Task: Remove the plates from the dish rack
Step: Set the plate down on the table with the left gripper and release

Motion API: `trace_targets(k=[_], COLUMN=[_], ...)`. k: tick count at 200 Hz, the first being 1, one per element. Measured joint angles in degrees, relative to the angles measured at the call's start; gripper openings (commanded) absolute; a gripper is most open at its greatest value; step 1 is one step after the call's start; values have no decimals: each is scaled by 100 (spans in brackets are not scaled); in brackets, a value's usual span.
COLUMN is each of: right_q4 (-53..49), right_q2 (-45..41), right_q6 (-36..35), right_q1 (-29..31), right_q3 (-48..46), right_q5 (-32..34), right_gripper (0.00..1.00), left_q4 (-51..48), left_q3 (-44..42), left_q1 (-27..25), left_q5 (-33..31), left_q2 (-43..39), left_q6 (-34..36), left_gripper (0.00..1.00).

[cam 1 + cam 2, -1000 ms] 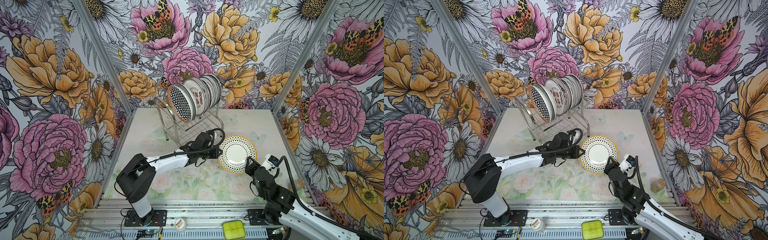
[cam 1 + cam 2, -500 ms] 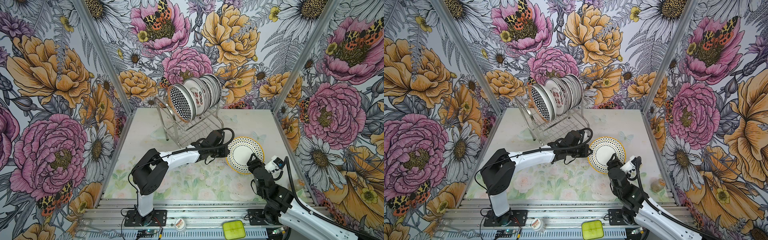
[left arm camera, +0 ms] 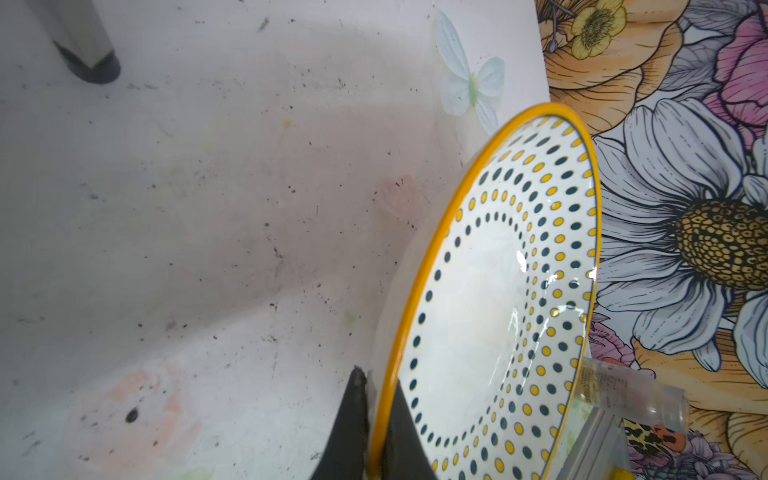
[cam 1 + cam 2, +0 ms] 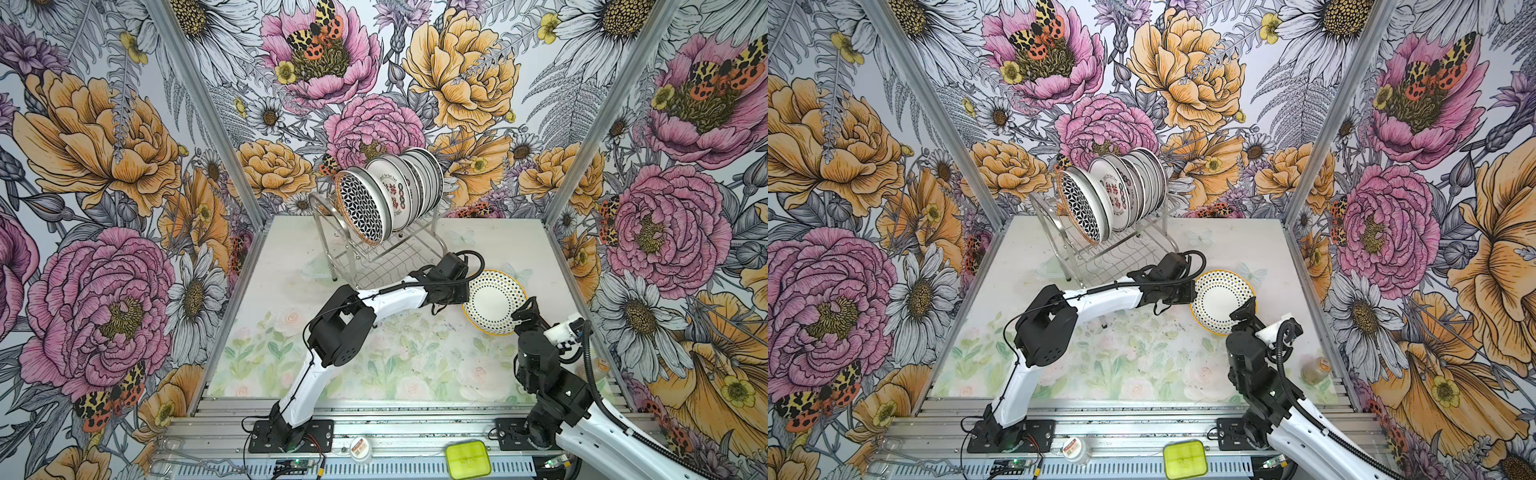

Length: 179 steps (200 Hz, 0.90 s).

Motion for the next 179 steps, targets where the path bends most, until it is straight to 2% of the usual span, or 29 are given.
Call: trace_targets(k=[37,78,145,179], right_q4=[20,20,20,20], right_q2=[-358,-343,-155,-144], right_q6=[-389,-671,-691,-693], right_q1=[-107,-205,-208,-238], right_q3=[2,81,219,227], right_q5=[103,111,-26,-92], right_gripper=[99,99,99,99], left_q4=[-186,-243,-302,-457], left_q3=[686,1491,2837,3305], left_q1=[37,85,413,413], left_q5=[-24,-33,-31,-33], left_q2=[507,1047,2109,2430], left_q6=[4,-22,-278,-424], left_gripper=[0,0,0,0])
